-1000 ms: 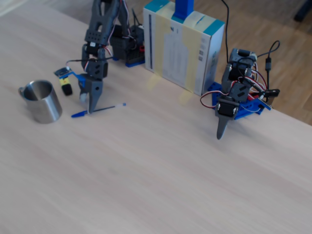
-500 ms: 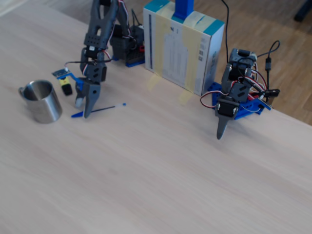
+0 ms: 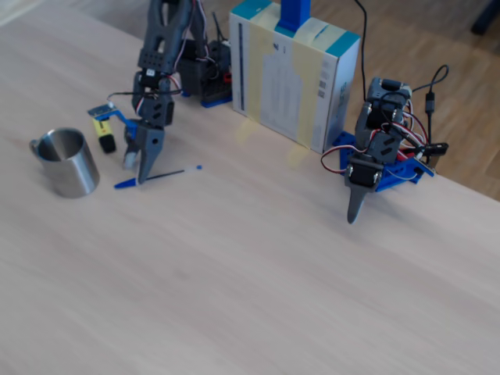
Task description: Grab the blue pen and put it in the silver cup.
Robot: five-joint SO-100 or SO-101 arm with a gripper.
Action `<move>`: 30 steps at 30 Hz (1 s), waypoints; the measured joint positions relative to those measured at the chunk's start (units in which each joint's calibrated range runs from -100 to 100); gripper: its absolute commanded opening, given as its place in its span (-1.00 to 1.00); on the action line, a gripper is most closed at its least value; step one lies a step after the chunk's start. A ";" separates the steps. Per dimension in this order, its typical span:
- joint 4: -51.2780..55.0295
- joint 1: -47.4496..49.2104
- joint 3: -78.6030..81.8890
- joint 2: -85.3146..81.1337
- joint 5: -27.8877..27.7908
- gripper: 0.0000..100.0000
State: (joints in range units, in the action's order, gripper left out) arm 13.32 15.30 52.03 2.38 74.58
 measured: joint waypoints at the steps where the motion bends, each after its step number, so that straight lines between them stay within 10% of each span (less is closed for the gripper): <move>1: -0.17 0.00 0.09 -0.08 0.00 -0.34; 30: -0.17 -0.42 0.99 -0.17 0.00 -0.64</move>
State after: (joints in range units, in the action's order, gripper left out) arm 13.16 14.88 53.02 2.21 74.58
